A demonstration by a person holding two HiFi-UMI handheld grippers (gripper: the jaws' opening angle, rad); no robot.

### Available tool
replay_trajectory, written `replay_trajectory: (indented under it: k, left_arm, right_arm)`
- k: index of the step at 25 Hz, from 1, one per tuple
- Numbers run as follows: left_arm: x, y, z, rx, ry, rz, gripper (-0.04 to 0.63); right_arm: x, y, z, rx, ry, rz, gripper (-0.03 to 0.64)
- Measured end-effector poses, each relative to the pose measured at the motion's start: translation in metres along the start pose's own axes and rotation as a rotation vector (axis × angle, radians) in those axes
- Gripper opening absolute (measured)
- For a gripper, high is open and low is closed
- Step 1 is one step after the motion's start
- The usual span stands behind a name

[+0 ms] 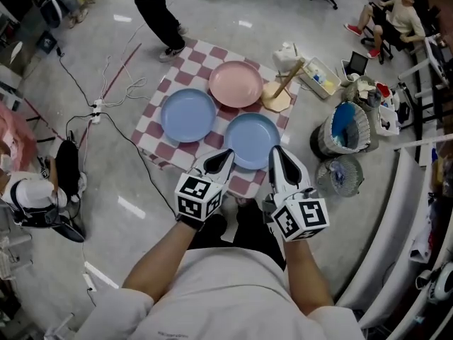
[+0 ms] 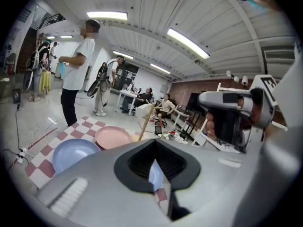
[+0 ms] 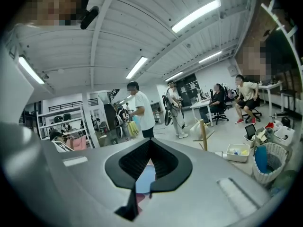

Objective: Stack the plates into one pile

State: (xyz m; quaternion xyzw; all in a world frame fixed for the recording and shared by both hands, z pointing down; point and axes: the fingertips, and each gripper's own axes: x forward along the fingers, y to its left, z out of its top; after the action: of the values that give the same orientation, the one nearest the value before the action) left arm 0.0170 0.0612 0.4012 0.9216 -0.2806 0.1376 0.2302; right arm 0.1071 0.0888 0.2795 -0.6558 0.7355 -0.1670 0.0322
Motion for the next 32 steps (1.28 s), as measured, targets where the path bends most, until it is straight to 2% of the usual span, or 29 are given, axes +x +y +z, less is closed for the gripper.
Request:
replay_trajectory:
  k: [7,18,27,32]
  left_arm:
    - [0.029,0.036,-0.031,-0.047,0.056,0.071,0.006]
    - [0.095,0.095,-0.100,-0.209,0.159,0.202,0.006]
    - [0.121,0.125,-0.149,-0.283,0.236,0.269,0.008]
    - [0.132,0.131,-0.174,-0.315,0.273,0.258,0.008]
  right_arm:
    - [0.036,-0.017,-0.025,0.009,0.060,0.055,0.009]
    - [0.118,-0.049,-0.097,-0.019,0.238,0.213,0.009]
    - [0.154,-0.063,-0.142,0.027,0.339,0.272,0.009]
    - [0.162,-0.069,-0.155,0.046,0.358,0.265,0.009]
